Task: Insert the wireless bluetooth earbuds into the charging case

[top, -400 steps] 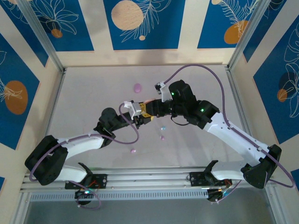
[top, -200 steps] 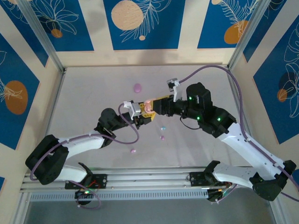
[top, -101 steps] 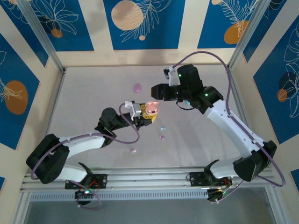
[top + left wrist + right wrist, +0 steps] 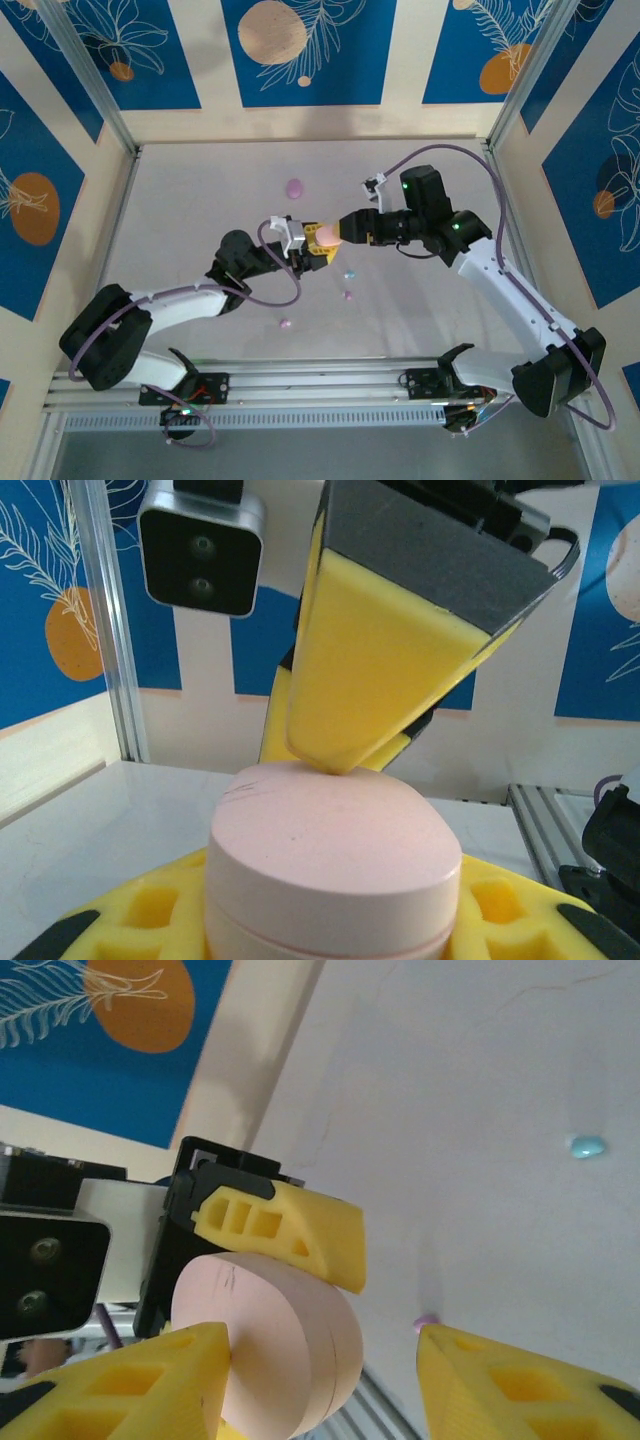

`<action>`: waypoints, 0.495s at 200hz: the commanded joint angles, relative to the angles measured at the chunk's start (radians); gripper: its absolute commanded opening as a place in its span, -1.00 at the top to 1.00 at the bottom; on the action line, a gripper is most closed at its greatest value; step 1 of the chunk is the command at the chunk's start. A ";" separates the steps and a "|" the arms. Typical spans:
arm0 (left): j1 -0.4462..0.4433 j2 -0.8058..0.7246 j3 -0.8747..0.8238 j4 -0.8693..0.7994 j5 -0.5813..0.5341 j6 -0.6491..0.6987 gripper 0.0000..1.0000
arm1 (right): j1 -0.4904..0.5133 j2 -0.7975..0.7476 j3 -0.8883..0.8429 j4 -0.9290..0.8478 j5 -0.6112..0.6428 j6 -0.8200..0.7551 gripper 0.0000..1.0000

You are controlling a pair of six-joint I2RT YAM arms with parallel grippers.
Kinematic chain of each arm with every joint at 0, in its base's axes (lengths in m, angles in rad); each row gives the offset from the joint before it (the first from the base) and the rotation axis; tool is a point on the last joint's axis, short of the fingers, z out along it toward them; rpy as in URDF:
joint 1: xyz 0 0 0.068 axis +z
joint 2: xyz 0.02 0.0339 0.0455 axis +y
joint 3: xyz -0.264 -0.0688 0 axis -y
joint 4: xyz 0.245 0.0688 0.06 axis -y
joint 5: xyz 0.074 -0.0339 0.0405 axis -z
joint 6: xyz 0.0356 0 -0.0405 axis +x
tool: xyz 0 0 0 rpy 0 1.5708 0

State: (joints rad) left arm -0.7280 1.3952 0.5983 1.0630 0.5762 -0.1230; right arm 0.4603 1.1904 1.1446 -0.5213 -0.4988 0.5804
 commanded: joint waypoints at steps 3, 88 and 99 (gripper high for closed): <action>-0.004 0.008 0.047 0.078 0.037 -0.042 0.50 | -0.029 0.014 -0.065 0.143 -0.258 0.104 -0.08; -0.004 0.014 0.078 0.075 0.077 -0.076 0.46 | -0.057 0.082 -0.180 0.444 -0.499 0.297 0.01; -0.005 0.016 0.084 0.071 0.086 -0.079 0.45 | -0.060 0.084 -0.180 0.452 -0.491 0.301 0.05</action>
State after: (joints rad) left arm -0.7280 1.4040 0.6296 1.0695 0.6193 -0.1776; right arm 0.4030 1.2545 0.9920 -0.1535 -0.9230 0.8177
